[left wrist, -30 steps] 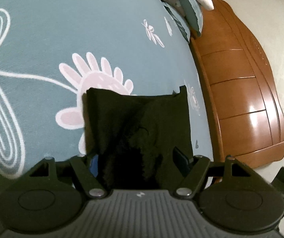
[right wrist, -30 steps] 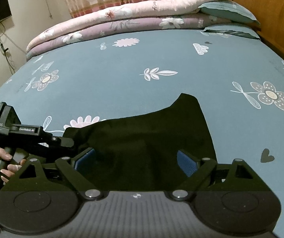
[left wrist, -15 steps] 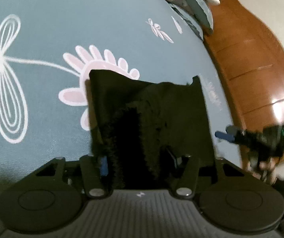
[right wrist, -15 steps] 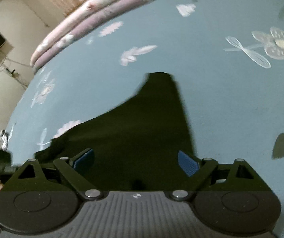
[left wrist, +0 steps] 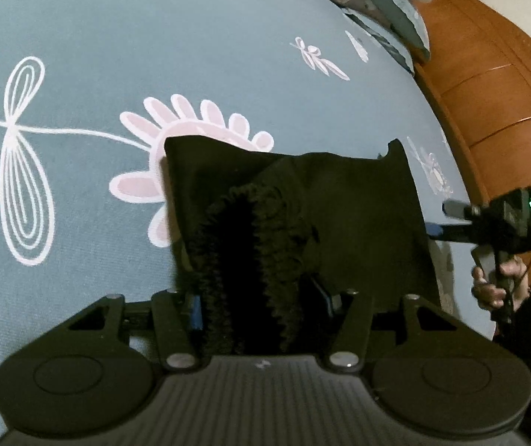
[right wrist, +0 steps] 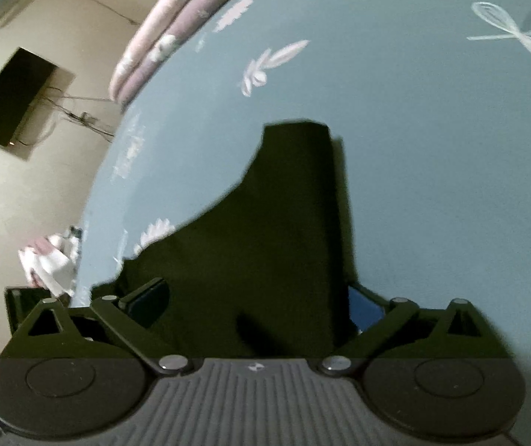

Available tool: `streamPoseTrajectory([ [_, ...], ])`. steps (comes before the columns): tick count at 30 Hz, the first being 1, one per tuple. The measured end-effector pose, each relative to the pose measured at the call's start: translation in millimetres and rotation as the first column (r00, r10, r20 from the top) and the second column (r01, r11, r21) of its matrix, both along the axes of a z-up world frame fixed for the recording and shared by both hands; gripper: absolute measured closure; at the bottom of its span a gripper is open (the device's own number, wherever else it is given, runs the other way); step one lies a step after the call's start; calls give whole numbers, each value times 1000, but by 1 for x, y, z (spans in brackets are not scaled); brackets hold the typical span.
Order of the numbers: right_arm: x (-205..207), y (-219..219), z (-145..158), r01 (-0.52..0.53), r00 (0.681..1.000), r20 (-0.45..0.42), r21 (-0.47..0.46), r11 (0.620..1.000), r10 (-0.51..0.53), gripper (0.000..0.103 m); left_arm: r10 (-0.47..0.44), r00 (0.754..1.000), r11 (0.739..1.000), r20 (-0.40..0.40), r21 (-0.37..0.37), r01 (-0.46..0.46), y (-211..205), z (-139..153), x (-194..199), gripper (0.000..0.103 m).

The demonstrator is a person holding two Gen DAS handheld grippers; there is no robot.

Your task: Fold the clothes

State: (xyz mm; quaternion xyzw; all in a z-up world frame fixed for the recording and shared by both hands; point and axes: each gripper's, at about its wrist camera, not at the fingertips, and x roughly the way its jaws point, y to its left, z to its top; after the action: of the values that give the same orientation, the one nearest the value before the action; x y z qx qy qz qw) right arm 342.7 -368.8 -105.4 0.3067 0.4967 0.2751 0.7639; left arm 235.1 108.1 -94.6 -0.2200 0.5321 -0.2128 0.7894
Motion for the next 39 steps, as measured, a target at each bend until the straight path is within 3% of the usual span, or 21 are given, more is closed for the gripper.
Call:
streamPoseTrajectory([
  [5, -5, -10, -11, 20, 997, -76, 133, 991, -9, 0, 4, 1000, 1000, 2, -13, -4, 1, -2, 0, 48],
  [7, -17, -9, -15, -14, 993, -112, 155, 988, 32, 0, 9, 1000, 1000, 6, -24, -9, 2, -3, 0, 48],
  [10, -28, -2, -16, -65, 990, -117, 139, 988, 81, 0, 8, 1000, 999, 2, -40, -8, 3, -4, 2, 48],
  [18, -1, 13, -14, -78, 989, -116, 122, 989, 92, 0, -3, 1000, 998, 0, -57, 3, 2, -6, 7, 49],
  [24, -6, 8, -16, -97, 988, -107, 115, 989, 110, 7, 10, 1000, 998, -1, -68, -10, 3, -8, 7, 49],
  [27, -5, 9, -14, -91, 988, -119, 58, 994, 98, 20, 13, 1000, 998, -2, -54, -13, 1, -7, 7, 51],
  [30, -8, 11, -11, -80, 990, -115, 1, 997, 80, 39, 16, 1000, 999, -3, -40, -16, 0, -6, 8, 52],
  [32, -11, 13, -9, -72, 991, -112, -36, 997, 68, 63, 19, 1000, 999, -4, -30, -19, -1, -5, 8, 53],
  [39, -20, 18, -2, -42, 995, -95, -165, 985, 26, 78, 24, 1000, 1000, -3, -4, -24, -4, 0, 9, 62],
])
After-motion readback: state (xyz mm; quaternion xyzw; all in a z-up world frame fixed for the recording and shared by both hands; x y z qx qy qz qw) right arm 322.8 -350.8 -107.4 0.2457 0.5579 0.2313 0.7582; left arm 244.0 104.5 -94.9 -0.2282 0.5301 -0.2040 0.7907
